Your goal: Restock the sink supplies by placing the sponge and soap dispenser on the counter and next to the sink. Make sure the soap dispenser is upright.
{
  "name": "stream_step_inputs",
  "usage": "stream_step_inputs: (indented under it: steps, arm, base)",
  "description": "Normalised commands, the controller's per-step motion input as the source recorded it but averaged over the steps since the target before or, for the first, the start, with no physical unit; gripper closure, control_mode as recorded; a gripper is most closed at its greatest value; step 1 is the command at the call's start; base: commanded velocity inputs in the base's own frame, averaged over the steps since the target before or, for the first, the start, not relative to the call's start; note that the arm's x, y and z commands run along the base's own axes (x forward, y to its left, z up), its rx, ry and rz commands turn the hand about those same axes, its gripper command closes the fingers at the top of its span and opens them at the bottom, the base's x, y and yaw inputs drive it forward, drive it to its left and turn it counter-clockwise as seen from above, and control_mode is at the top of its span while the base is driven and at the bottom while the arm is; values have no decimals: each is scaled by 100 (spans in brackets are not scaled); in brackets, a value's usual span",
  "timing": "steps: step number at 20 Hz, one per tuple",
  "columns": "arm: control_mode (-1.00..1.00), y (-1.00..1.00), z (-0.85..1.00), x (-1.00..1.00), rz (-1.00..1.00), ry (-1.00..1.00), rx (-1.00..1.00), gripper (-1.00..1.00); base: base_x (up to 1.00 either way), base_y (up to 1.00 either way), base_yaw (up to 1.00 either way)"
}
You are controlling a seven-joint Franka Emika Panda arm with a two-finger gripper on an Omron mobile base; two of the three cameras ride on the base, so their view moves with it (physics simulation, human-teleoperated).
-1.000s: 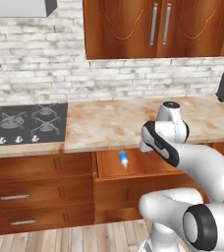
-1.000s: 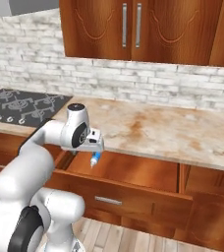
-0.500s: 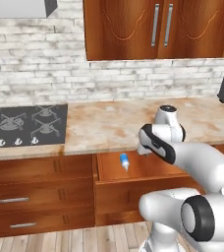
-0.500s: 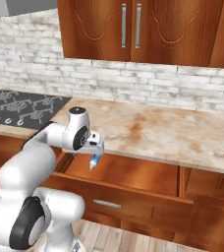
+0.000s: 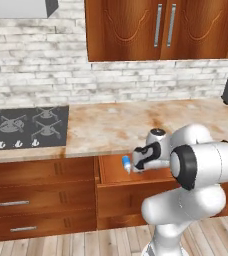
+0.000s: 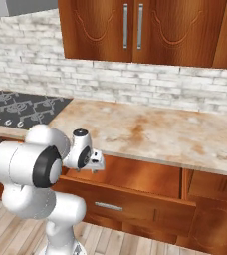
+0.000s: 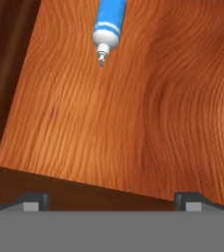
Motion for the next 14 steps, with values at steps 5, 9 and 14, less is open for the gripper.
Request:
stream_step_inputs:
  steps: [5,9,14]
  arm:
    - [-100,11,-53,32,-6,4,0,-100]
    - [-100,20,-43,29,-13,6,0,-100]
    - [-100,17,-29,0,-11,13,0,-100]
  base:
    - [0,0,0]
    - [0,0,0]
    - [0,0,0]
